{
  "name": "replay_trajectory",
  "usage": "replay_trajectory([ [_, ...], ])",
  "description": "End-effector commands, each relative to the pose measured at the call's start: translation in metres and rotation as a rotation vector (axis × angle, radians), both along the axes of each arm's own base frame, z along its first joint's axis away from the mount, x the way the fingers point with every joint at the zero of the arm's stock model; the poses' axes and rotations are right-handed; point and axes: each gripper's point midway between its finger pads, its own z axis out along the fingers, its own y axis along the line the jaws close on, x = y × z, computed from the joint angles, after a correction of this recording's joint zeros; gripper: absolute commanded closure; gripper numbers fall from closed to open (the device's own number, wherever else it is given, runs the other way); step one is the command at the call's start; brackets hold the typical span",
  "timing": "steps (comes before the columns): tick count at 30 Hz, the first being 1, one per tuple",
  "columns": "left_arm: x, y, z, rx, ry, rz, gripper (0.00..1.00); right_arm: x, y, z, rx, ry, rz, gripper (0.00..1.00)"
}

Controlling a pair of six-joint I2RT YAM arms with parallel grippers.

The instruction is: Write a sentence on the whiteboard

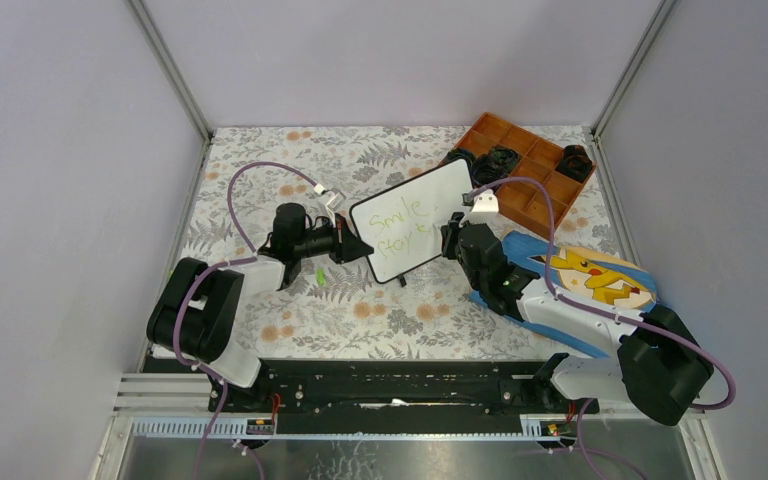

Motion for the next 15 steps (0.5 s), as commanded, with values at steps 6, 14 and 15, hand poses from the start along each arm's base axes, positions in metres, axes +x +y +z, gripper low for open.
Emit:
replay_trajectory([
  [6, -0.0102, 0.0061, -0.0386, 0.108, 0.086, 0.023, 1.00, -0.0037, -0.0072, -0.0042, 0.017, 0.021, -0.022, 1.00],
  [14, -0.0103, 0.0060, -0.0388, 0.108, 0.086, 0.023, 1.00, -0.0029, -0.0051, -0.0014, 0.020, 0.017, -0.016, 1.00],
  [15, -0.0106, 0.0062, -0.0388, 0.109, 0.086, 0.023, 1.00, -0.0016, -0.0053, 0.0001, 0.021, 0.013, -0.019, 1.00],
])
